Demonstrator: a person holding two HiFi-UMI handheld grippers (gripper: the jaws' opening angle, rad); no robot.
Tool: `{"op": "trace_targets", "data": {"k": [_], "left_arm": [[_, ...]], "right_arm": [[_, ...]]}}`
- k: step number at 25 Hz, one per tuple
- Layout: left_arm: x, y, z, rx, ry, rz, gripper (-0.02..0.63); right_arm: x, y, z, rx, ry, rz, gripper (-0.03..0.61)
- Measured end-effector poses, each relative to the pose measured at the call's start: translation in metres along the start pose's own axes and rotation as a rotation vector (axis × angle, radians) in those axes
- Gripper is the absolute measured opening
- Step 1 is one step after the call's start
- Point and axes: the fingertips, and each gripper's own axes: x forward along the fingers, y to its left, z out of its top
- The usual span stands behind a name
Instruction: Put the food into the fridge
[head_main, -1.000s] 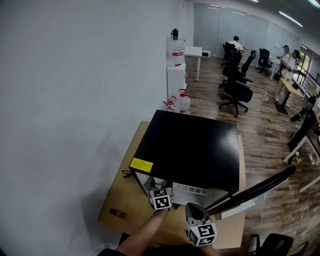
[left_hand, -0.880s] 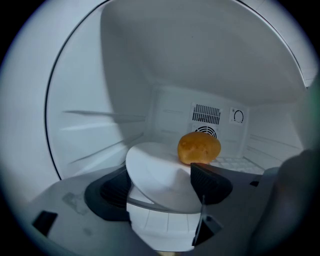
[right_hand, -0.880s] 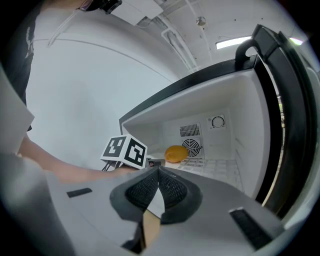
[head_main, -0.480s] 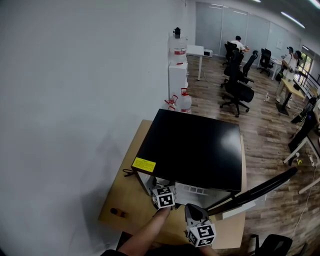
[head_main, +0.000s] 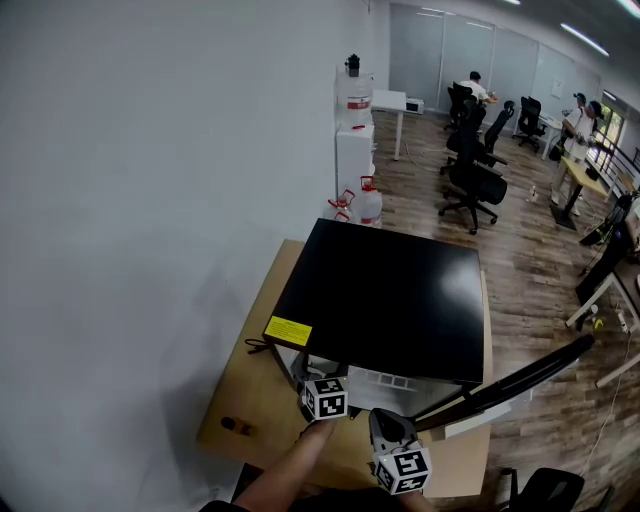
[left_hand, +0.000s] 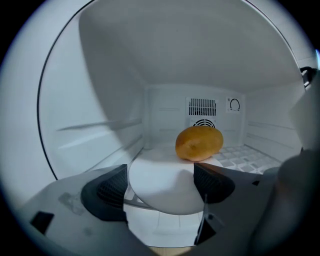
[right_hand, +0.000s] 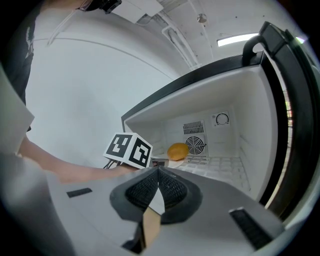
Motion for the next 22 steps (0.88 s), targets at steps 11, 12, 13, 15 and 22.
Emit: {"op": "trace_targets", "data": {"k": [11,12,13,15,22], "left_arm": [[0.006,0.000,-0.001,-0.091,-0.007,0.018,0.377],[0.007,0.000,-0.001,-0.094,-0.009,0.022,0.377],[0.007,0.000,-0.002,-0.096,-0.010,0.023,0.377],[0.008,0.001,-0.002,-0.104,-0.018,0.020,0.377],[-0.018,-0.003,0.015,-0.172,-0.111,-0.072,0.377]], "right_arm": [[0.001,0.008,-0.003,0.001,0.007,0.024,0.060],[0.000,0.007,-0.003,0.002,0.005,0.023,0.060],[-0.001,0.005,-0.003,0.001,0.003,0.020,0.060],[-0.003,0.002,-0.004,0.002,0.001,0.013,0.060],[-0.013,0.000,-0.005,-0.004,-0.014,-0.008,0.060]]}}
